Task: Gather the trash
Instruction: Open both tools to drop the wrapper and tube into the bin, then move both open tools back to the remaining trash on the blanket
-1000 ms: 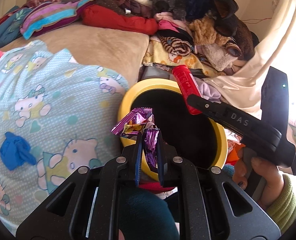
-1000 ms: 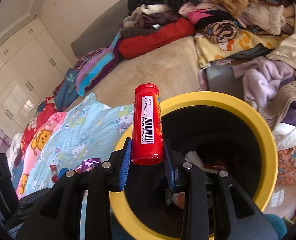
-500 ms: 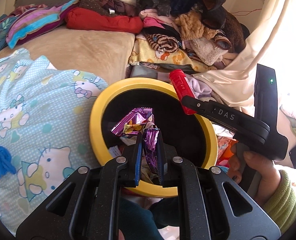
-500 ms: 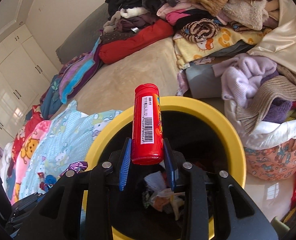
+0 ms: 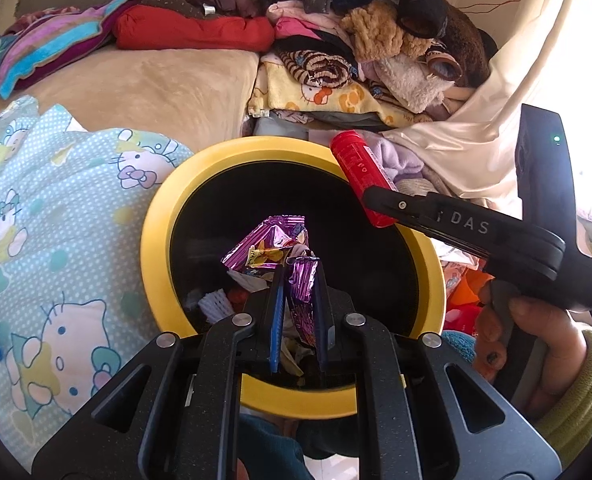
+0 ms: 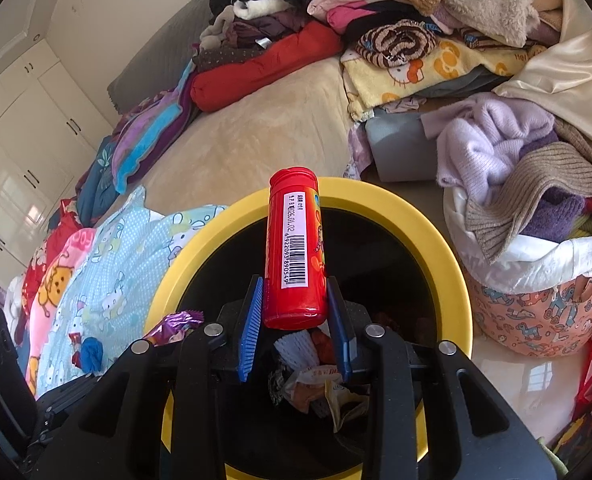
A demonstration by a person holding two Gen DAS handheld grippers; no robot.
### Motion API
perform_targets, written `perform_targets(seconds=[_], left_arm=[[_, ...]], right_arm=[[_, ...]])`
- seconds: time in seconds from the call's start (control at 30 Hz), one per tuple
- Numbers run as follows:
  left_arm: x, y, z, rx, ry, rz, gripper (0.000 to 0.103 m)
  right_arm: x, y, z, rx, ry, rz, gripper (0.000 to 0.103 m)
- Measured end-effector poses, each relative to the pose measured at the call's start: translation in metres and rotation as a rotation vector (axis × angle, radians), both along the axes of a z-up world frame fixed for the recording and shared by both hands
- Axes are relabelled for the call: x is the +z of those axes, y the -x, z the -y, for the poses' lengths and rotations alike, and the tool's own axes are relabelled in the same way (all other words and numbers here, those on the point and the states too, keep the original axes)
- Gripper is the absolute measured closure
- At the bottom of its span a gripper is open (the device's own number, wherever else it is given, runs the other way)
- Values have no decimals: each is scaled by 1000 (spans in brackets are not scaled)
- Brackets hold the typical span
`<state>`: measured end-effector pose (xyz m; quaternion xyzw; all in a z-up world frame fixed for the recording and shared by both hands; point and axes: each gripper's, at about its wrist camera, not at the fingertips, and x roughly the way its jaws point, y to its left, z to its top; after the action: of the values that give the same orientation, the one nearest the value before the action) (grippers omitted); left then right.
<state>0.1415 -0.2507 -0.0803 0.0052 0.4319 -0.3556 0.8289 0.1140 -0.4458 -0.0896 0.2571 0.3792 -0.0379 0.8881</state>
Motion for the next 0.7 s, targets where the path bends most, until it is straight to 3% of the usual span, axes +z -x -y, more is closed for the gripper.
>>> perform_targets(seconds=[0.2,0.27,0.3,0.33,0.4,0.43,0.5,0.7], left_arm=[[-6,-8,3,20,-9,-14,95],[-7,-10,2,38,-15,-13,82],[-7,-10,-1,54,-19,-12,65],[-6,-10,-2,62,-15,-12,51],[-3,-9,-8,73,-1,-5,39],[-1,-8,-11,81,0,1,23],[4,-5,-20,106,15,19,11],[16,0,-46,183,15,57,11]], right_arm=[[-4,-1,4,-4,-53,-4,72],[-5,-1,6,-15,-65,-10,51],[-5,0,7,-25,-68,-3,48],[-4,1,7,-28,-69,1,47],[-3,0,7,-29,-64,1,47],[-2,0,6,-30,-61,5,47],[0,0,4,-29,-54,11,46],[9,-2,-8,-3,-16,42,40]])
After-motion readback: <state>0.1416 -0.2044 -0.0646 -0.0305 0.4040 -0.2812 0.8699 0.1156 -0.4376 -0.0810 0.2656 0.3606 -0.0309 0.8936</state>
